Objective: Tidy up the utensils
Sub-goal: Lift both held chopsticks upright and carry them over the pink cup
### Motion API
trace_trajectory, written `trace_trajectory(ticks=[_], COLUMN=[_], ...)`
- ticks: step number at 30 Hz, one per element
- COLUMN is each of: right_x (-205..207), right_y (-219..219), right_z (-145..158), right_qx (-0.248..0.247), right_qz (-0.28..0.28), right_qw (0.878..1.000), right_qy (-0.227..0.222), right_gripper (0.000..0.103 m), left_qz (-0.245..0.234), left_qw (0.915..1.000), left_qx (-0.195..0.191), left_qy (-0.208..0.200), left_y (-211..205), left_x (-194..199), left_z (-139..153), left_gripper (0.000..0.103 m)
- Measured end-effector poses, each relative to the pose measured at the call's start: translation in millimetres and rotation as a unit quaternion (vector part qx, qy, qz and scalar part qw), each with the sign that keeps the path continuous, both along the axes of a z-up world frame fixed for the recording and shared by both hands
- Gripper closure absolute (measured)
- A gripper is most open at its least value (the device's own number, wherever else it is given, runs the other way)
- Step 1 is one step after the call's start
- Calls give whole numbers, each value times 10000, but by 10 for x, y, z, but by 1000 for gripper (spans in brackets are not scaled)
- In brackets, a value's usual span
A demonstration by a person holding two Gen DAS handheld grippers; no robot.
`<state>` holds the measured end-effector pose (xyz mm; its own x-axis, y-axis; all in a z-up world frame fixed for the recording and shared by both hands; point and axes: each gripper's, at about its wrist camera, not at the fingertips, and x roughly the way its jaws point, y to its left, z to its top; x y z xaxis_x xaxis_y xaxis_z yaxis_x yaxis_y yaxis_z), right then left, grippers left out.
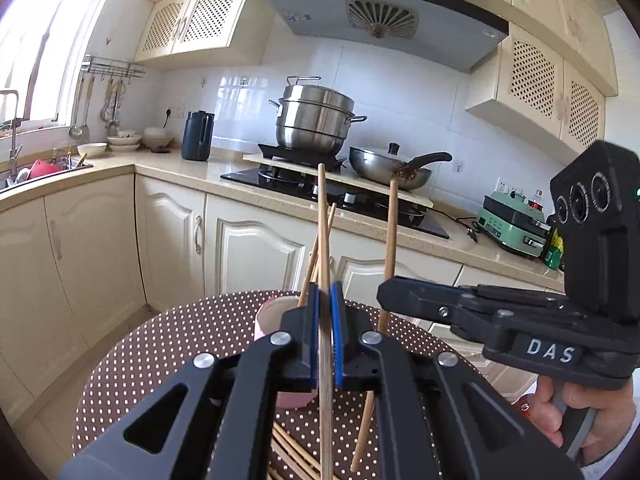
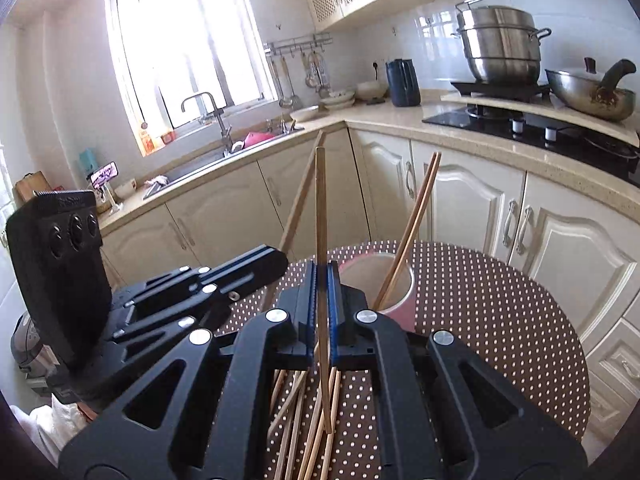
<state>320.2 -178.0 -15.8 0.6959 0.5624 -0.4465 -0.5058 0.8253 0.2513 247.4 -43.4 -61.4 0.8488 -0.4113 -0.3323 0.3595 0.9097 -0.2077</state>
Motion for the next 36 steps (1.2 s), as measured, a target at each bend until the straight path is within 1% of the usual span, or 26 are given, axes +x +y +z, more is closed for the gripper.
trace_trajectory(ticks=[3, 9, 12, 14, 16, 21, 25, 28, 32, 36], right_x=[56, 167, 211, 262, 300, 372, 431, 515, 605, 656], right_y=[-28, -73, -119, -167, -221, -302, -335, -346, -340, -316], right_z=[127, 391, 495, 554, 589, 681, 692, 645, 540, 429], right_qx=[120, 151, 268, 380, 531, 707, 761, 761, 722, 660], right_qz=[-39, -184, -257, -346, -412, -571, -653, -694, -723, -718], right_qw=[9998, 9984, 9971, 9958, 9944, 9907, 9889, 9890, 9900, 9914], right_qy=[-159, -509, -662, -753, -812, -1014, -1099, -1065, -968, -868], right_gripper=[98, 98, 98, 98, 98, 98, 98, 98, 98, 98], left_qz=[-16, -18, -6, 19, -2, 84, 106, 150, 247, 424], left_qw=[9999, 9991, 9986, 9982, 9977, 9965, 9959, 9956, 9931, 9912], left_qx=[-40, -136, -167, -179, -301, -462, -574, -617, -791, -796], left_qy=[-134, -391, -498, -565, -615, -687, -685, -693, -826, -968], left_y=[-32, -58, -80, -90, -80, -63, -82, -97, -52, -53], left_x=[85, 299, 415, 487, 566, 712, 827, 897, 974, 1059], left_z=[87, 278, 370, 406, 443, 458, 407, 359, 313, 289], left_gripper=[97, 97, 97, 97, 97, 97, 97, 97, 97, 97])
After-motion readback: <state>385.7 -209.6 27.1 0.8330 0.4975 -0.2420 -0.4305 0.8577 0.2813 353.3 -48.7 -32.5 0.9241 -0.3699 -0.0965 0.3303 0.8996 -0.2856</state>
